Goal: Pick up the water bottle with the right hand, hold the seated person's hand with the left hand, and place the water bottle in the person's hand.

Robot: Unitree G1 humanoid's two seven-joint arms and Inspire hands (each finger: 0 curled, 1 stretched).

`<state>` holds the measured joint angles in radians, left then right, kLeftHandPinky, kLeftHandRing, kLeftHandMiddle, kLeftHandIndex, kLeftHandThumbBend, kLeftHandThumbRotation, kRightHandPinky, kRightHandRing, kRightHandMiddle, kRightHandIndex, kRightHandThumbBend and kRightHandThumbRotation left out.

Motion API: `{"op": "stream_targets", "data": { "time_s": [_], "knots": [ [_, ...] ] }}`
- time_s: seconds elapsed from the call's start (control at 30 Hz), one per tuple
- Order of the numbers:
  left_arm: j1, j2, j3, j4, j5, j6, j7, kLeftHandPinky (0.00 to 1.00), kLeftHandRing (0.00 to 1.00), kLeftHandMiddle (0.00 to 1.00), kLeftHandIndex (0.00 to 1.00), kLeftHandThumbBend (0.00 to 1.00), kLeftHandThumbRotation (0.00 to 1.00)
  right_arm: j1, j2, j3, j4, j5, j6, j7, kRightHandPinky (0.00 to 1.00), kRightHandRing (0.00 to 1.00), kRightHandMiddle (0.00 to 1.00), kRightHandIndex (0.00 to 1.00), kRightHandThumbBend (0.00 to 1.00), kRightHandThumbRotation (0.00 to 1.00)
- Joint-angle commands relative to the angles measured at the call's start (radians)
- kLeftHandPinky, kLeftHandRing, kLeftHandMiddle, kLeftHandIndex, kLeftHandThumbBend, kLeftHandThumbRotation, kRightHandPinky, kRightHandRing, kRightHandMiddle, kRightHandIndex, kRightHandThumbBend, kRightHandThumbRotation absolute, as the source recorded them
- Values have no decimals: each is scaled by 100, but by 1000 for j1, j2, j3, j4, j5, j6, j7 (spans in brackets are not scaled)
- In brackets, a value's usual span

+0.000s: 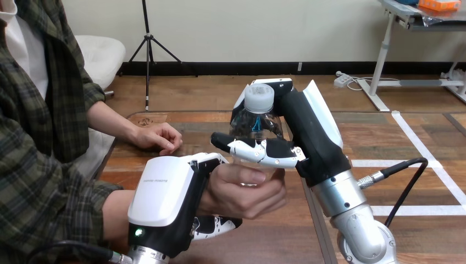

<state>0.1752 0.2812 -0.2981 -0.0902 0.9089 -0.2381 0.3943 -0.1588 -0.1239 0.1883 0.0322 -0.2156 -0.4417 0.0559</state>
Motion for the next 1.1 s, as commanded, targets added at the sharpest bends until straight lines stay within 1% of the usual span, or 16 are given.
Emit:
{"op": "stream_targets", "data": {
  "time_s": [0.0,0.1,0.17,0.27,0.3,0.5,0.57,0.6,0.7,0.97,1.07],
  "knots": [
    [-41,3,-3,-10,23,11,11,53,63,69,67,93,0,-41,-4,-26,-47,12,-25,-2,94,98,98,98,59,0],
    [-41,3,-4,-9,26,12,14,55,65,72,70,94,0,-41,-4,-27,-47,12,-26,-2,97,99,99,99,59,0],
    [-43,8,-5,-1,20,-1,19,56,67,74,72,96,0,-40,-3,-27,-46,15,-27,-1,98,99,100,99,59,0],
    [-49,19,-7,11,10,-25,22,59,72,80,79,98,0,-38,-3,-27,-47,17,-28,1,99,100,100,100,58,0],
    [-52,25,-7,16,10,-33,24,61,76,85,85,99,1,-38,-2,-27,-46,18,-29,2,99,100,100,100,58,0],
    [-63,47,-13,33,11,-70,31,65,86,95,95,100,7,-34,-1,-27,-46,18,-30,2,100,100,100,100,57,0],
    [-65,52,-14,37,7,-81,28,66,89,97,97,100,9,-33,0,-26,-44,19,-32,2,100,100,100,100,56,0],
    [-66,54,-15,39,5,-85,26,68,93,98,98,100,12,-33,0,-26,-44,20,-32,3,100,100,100,100,56,0],
    [-66,59,-17,39,-4,-99,20,69,96,99,99,100,15,-30,1,-26,-45,22,-30,4,100,100,100,100,55,0],
    [-69,68,-22,43,-15,-127,14,71,100,100,100,100,23,-21,2,-24,-52,25,-22,8,100,100,100,100,53,0],
    [-67,68,-21,41,-22,-130,5,72,100,100,100,100,26,-21,1,-24,-48,27,-29,9,100,100,100,100,52,0]
  ]
}}
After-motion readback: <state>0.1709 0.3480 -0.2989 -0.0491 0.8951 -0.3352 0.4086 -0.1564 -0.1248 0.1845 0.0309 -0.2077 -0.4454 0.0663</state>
